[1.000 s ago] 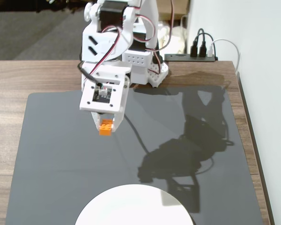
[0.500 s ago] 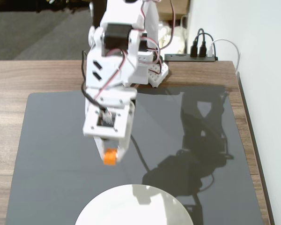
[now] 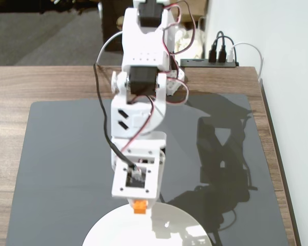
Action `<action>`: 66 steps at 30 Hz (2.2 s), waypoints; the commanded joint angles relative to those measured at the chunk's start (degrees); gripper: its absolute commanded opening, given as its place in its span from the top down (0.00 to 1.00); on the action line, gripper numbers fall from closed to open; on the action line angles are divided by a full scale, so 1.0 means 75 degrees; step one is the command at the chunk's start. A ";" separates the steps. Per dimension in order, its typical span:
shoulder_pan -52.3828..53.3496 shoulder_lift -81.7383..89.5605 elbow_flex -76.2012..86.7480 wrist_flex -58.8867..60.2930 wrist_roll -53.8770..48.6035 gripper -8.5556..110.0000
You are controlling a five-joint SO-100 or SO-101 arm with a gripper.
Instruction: Grasp a lego block and put it on the plate.
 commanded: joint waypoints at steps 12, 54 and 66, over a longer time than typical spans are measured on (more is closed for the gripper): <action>-0.0152 -0.1348 -0.1289 -0.0070 0.0316 0.87; -0.0188 0.1207 0.0715 0.0586 0.0703 0.82; -0.0621 0.4148 0.4055 0.0375 0.1289 0.92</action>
